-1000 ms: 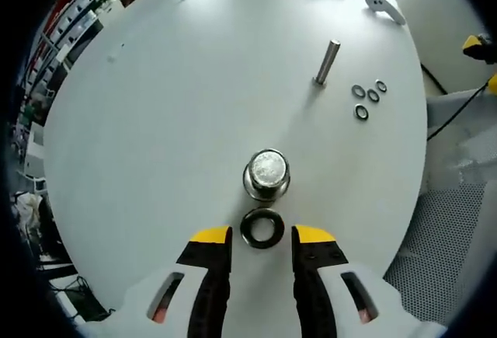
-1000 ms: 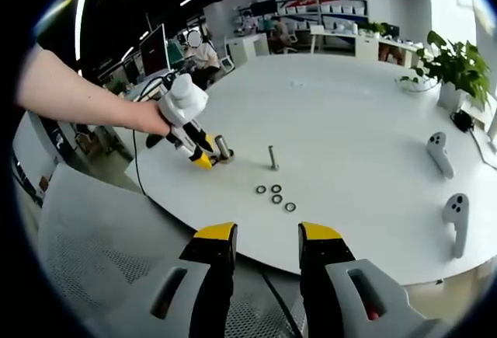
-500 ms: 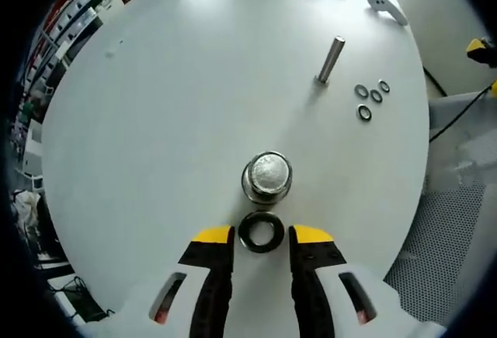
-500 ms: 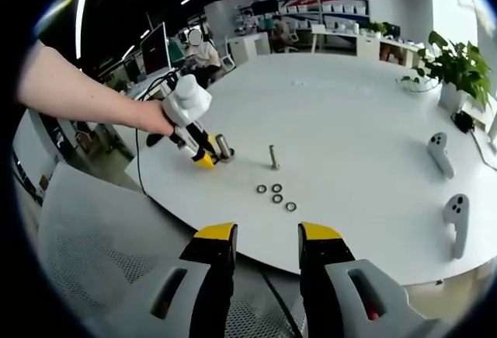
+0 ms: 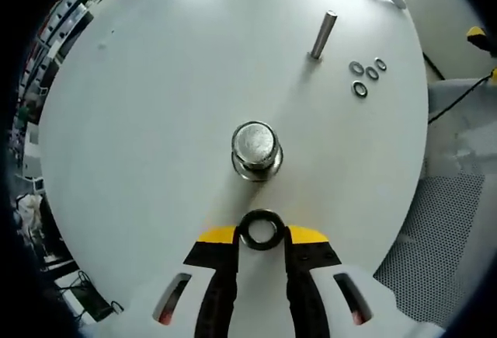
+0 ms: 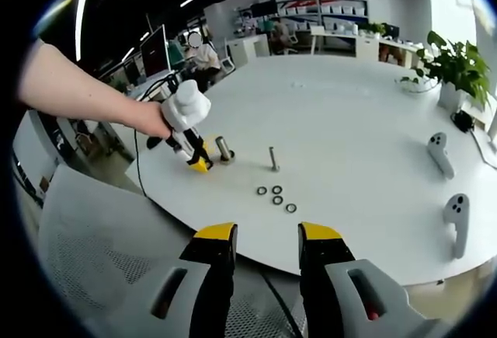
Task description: Place the washer onto the threaded stud by aligning its center hole with the stud, sliding it down to the base, and recovering from edge contact or off-axis alignment until the washer reaches the visible bottom stop.
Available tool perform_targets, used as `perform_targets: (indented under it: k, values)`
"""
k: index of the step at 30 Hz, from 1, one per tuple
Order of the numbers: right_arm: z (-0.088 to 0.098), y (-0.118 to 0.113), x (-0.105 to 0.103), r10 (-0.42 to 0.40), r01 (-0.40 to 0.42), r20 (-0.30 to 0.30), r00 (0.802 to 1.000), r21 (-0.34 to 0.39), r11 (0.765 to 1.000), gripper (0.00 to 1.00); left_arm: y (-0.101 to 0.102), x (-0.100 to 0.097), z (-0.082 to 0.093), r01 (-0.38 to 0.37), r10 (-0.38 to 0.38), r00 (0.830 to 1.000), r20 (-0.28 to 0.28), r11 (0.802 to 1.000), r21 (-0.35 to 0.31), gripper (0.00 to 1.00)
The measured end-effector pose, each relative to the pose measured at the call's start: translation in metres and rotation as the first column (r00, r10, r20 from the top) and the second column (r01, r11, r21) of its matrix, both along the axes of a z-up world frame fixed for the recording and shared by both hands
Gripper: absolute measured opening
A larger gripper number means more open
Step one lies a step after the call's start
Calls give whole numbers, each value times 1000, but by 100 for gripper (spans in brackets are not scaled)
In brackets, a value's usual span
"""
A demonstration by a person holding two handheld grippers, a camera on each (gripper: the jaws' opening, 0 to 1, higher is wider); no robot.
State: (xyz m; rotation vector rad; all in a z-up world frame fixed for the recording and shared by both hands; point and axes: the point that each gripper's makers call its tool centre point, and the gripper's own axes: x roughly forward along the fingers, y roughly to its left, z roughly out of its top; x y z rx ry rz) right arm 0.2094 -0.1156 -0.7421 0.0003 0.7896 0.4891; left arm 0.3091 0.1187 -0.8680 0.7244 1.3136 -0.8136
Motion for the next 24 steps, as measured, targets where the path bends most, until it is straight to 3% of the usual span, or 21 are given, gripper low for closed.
perform_targets:
  k: [24]
  values:
    - [-1, 1, 0, 9, -9, -3, 1000, -8, 1000, 33, -1, 2, -1, -14, 14, 1000, -5, 1000, 19, 22]
